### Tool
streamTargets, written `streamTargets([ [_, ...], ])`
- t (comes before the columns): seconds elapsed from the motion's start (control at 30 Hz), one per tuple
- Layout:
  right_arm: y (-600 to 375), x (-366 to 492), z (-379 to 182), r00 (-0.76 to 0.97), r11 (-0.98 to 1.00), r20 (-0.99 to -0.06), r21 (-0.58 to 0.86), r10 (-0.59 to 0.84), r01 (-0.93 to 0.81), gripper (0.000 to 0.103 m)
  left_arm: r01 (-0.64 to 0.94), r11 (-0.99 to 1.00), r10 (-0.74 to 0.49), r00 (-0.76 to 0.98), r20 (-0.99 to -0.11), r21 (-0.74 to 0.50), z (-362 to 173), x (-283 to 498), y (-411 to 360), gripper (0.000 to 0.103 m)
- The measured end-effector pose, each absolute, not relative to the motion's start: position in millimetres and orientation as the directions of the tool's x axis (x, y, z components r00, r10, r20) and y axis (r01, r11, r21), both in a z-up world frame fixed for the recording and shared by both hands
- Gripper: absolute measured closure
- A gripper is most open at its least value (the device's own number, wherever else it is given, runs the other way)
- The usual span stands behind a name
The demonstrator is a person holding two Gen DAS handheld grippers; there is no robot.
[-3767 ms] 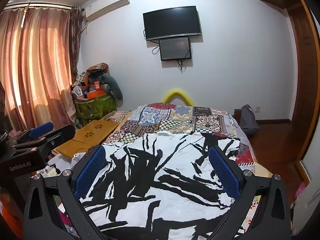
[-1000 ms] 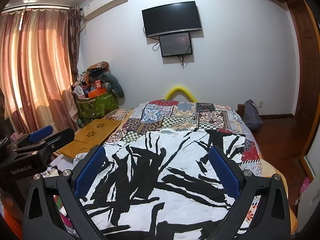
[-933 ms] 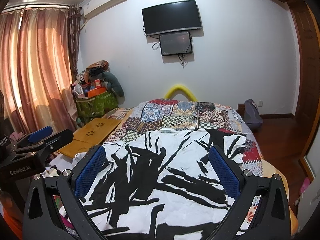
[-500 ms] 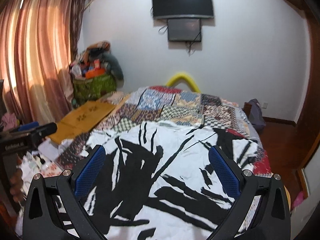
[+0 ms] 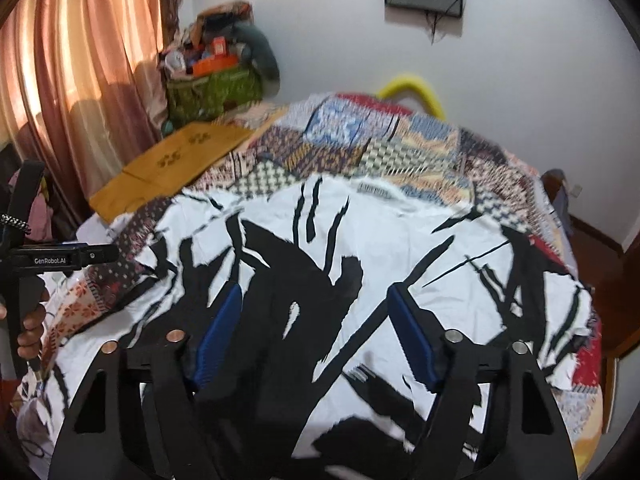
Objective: Fold small clothes
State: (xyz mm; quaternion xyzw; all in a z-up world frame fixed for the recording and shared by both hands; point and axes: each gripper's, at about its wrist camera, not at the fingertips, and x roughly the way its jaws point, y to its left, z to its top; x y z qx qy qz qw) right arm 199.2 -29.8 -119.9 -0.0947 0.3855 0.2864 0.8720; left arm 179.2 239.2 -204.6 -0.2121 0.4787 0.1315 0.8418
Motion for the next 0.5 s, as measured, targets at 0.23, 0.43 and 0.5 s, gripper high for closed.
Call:
streamTargets([
  [0.23, -16.1, 229.5, -147.2, 0.455, 0.799, -0.788, 0.075, 0.414, -0.597, 0.038, -0.400, 0.809, -0.241, 0.444, -0.863, -0.432, -235.4, 198.9, 240.8, 0.024],
  [0.43, -13.9, 237.4, -169.3, 0.378, 0.781, -0.829, 0.109, 0.413, -0.615, 0.038, -0.395, 0.678, -0.474, 0.409, -0.780, -0.620, -263.1, 217.0, 244.9, 0.060],
  [0.5, -14.7, 236.7, -175.8, 0.354, 0.776, -0.837, 0.125, 0.417, -0.618, 0.038, -0.414, 0.637, -0.503, 0.415, -0.758, -0.650, -273.4, 225.2, 251.1, 0.062],
])
